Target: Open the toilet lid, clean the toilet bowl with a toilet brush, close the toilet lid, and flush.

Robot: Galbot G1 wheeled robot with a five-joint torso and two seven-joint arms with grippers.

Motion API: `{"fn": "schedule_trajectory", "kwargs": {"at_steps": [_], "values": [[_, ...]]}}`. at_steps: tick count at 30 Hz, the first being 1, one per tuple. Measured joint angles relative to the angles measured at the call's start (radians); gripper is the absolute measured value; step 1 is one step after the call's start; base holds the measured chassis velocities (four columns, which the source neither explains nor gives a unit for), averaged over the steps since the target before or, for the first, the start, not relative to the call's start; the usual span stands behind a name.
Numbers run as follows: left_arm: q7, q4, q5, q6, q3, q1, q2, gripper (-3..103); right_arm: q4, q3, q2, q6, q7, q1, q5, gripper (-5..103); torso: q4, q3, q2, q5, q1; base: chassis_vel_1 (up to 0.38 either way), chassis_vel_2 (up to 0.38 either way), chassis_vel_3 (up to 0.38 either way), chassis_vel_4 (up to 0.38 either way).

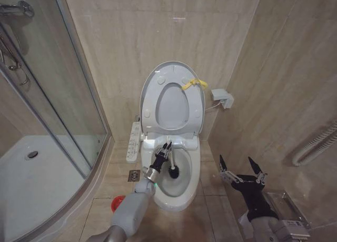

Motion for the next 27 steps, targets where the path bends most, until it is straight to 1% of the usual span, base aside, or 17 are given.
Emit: {"fn": "schedule_trajectory", "kwargs": {"at_steps": [2, 4, 5, 8, 10, 11, 12, 13, 14, 16, 17, 19, 21, 23, 24, 26, 27], "values": [[-0.004, -0.001, -0.026, 0.000, 0.004, -0.010, -0.014, 19, 0.000, 0.000, 0.000, 0.000, 0.000, 0.000, 0.000, 100, -0.0004, 0.000, 0.000, -0.0001, 0.000, 0.000, 0.000, 0.000, 0.000], [-0.011, -0.004, -0.090, 0.010, 0.015, -0.017, -0.029, 19, 0.000, 0.000, 0.000, 0.000, 0.000, 0.000, 0.000, 100, -0.0013, 0.000, 0.000, -0.0005, 0.000, 0.000, 0.000, 0.000, 0.000], [-0.011, -0.004, -0.090, 0.010, 0.015, -0.017, -0.029, 19, 0.000, 0.000, 0.000, 0.000, 0.000, 0.000, 0.000, 100, -0.0013, 0.000, 0.000, -0.0005, 0.000, 0.000, 0.000, 0.000, 0.000], [-0.020, 0.010, -0.174, 0.028, 0.018, -0.027, -0.032, 19, 0.000, 0.000, 0.000, 0.000, 0.000, 0.000, 0.000, 100, -0.0006, 0.000, 0.000, 0.0000, 0.000, 0.000, 0.000, 0.000, 0.000], [-0.018, 0.023, -0.176, 0.028, 0.017, -0.029, -0.032, 19, 0.000, 0.000, 0.000, 0.000, 0.000, 0.000, 0.000, 100, -0.0004, 0.000, 0.000, -0.0001, 0.000, 0.000, 0.000, 0.000, 0.000], [-0.012, 0.044, -0.170, 0.024, 0.014, -0.032, -0.032, 19, 0.000, 0.000, 0.000, 0.000, 0.000, 0.000, 0.000, 100, 0.0001, 0.000, 0.000, 0.0002, 0.000, 0.000, 0.000, 0.000, 0.000], [-0.007, 0.058, -0.159, 0.019, 0.008, -0.033, -0.032, 19, 0.000, 0.000, 0.000, 0.000, 0.000, 0.000, 0.000, 100, -0.0003, 0.000, 0.000, 0.0005, 0.000, 0.000, 0.000, 0.000, 0.000], [-0.002, 0.068, -0.145, 0.015, 0.007, -0.034, -0.032, 19, 0.000, 0.000, 0.000, 0.000, 0.000, 0.000, 0.000, 100, 0.0006, -0.001, 0.001, 0.0008, 0.000, 0.000, 0.000, 0.000, 0.000], [-0.002, 0.068, -0.145, 0.015, 0.007, -0.034, -0.032, 19, 0.000, 0.000, 0.000, 0.000, 0.000, 0.000, 0.000, 100, 0.0006, -0.001, 0.001, 0.0008, 0.000, 0.000, 0.000, 0.000, 0.000], [0.007, 0.073, -0.096, 0.008, 0.005, -0.028, -0.032, 19, 0.000, 0.000, 0.000, 0.000, 0.000, 0.000, 0.000, 100, 0.0001, -0.001, 0.001, 0.0004, 0.000, 0.000, 0.000, 0.000, 0.000], [0.007, 0.067, -0.092, 0.008, 0.005, -0.026, -0.031, 19, 0.000, 0.000, 0.000, 0.000, 0.000, 0.000, 0.000, 100, -0.0003, -0.001, 0.001, 0.0003, 0.000, 0.000, 0.000, 0.000, 0.000], [0.006, 0.055, -0.099, 0.010, 0.007, -0.021, -0.030, 19, 0.000, 0.000, 0.000, 0.000, 0.000, 0.000, 0.000, 100, -0.0001, 0.000, 0.000, 0.0002, 0.000, 0.000, 0.000, 0.000, 0.000], [0.002, 0.028, -0.135, 0.028, 0.014, -0.018, -0.030, 19, 0.000, 0.000, 0.000, 0.000, 0.000, 0.000, 0.000, 100, -0.0007, 0.000, 0.000, -0.0012, 0.000, 0.000, 0.000, 0.000, 0.000], [-0.015, -0.046, -0.212, 0.071, 0.044, -0.009, -0.028, 19, 0.000, 0.000, 0.000, 0.000, 0.000, 0.000, 0.000, 100, -0.0012, 0.000, 0.000, -0.0009, 0.000, 0.000, 0.000, 0.000, 0.000], [-0.015, -0.046, -0.212, 0.071, 0.044, -0.009, -0.028, 19, 0.000, 0.000, 0.000, 0.000, 0.000, 0.000, 0.000, 100, -0.0012, 0.000, 0.000, -0.0009, 0.000, 0.000, 0.000, 0.000, 0.000], [-0.032, -0.097, -0.286, 0.104, 0.065, 0.000, -0.029, 19, 0.000, 0.000, 0.000, 0.000, 0.000, 0.000, 0.000, 100, -0.0011, 0.000, 0.000, -0.0006, 0.000, 0.000, 0.000, 0.000, 0.000], [-0.035, -0.103, -0.297, 0.112, 0.068, 0.000, -0.031, 19, 0.000, 0.000, 0.000, 0.000, 0.000, 0.000, 0.000, 100, -0.0009, 0.000, 0.000, -0.0003, 0.000, 0.000, 0.000, 0.000, 0.000]]}}
